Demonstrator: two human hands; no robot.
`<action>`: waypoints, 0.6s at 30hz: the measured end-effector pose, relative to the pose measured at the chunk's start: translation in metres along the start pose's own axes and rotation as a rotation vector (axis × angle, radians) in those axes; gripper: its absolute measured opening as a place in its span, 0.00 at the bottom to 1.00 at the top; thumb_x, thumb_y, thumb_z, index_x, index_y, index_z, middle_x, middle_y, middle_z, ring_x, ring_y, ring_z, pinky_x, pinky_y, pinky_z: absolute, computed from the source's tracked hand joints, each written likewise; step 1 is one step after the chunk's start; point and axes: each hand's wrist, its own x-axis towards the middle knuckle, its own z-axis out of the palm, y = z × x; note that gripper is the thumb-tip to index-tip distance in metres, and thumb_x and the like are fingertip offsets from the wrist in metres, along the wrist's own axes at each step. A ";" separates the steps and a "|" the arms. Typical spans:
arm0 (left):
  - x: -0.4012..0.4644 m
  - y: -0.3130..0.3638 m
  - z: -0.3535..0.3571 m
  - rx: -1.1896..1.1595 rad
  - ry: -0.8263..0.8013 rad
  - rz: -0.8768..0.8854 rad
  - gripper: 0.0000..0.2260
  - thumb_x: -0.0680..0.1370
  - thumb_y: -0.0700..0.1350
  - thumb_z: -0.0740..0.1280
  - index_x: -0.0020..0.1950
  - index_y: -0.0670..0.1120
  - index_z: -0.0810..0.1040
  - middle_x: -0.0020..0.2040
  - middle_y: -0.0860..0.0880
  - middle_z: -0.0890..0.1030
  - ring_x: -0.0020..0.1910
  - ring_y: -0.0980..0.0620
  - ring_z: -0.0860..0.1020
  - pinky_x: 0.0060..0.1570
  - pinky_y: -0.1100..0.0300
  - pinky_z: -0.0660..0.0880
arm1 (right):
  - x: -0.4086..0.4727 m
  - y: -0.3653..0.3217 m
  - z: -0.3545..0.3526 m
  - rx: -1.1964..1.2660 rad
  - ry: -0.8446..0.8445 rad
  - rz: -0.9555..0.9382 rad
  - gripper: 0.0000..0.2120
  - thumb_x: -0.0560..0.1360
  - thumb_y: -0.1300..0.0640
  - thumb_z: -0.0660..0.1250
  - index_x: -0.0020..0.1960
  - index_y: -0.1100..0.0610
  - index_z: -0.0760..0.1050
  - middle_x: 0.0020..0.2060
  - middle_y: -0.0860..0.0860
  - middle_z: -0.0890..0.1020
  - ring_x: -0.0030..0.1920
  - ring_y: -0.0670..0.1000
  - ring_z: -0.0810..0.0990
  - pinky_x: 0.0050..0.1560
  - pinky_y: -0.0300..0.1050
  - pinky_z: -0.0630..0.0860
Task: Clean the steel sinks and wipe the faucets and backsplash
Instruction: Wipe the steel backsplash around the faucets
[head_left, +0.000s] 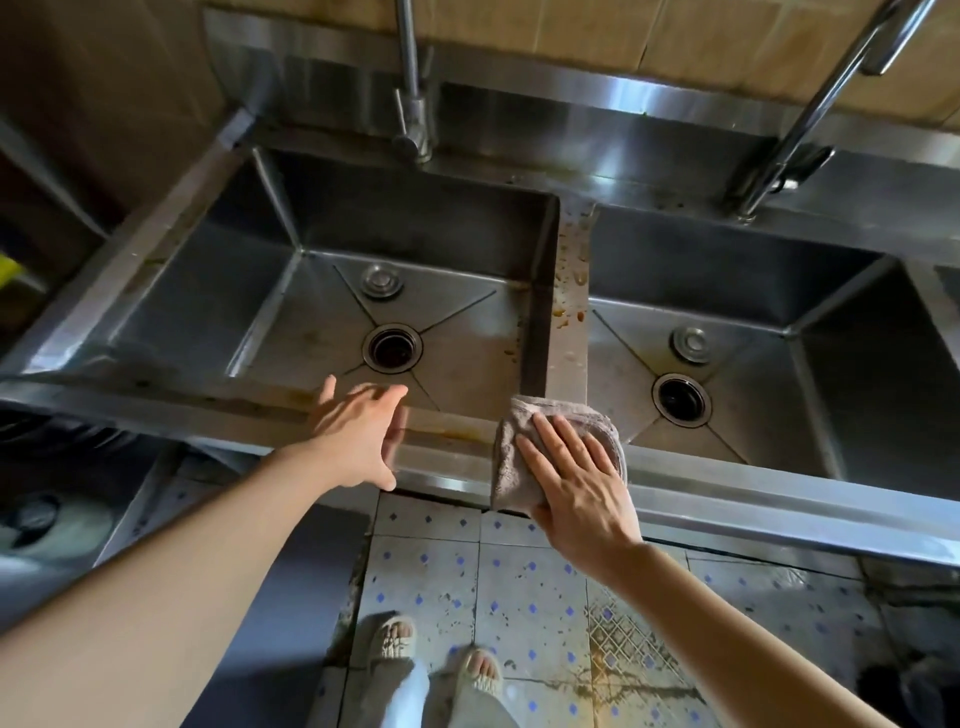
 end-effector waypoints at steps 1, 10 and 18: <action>-0.002 -0.006 -0.001 0.013 0.006 -0.015 0.49 0.63 0.56 0.78 0.76 0.49 0.54 0.73 0.50 0.65 0.74 0.50 0.59 0.73 0.44 0.41 | 0.009 -0.011 0.001 0.013 -0.008 -0.017 0.34 0.69 0.45 0.66 0.73 0.53 0.65 0.73 0.55 0.65 0.73 0.57 0.65 0.71 0.56 0.64; -0.002 -0.041 -0.004 0.044 -0.002 0.002 0.38 0.64 0.53 0.77 0.69 0.50 0.62 0.66 0.53 0.72 0.71 0.52 0.64 0.73 0.42 0.45 | 0.084 -0.107 0.004 0.098 -0.110 -0.123 0.37 0.61 0.43 0.75 0.67 0.51 0.72 0.67 0.57 0.73 0.65 0.61 0.73 0.64 0.59 0.71; 0.007 -0.018 -0.012 0.061 -0.125 0.154 0.49 0.62 0.59 0.76 0.76 0.49 0.54 0.74 0.50 0.63 0.74 0.51 0.57 0.72 0.41 0.39 | 0.031 -0.042 -0.009 -0.023 -0.092 -0.044 0.30 0.72 0.40 0.58 0.71 0.50 0.69 0.70 0.56 0.70 0.69 0.57 0.70 0.68 0.57 0.64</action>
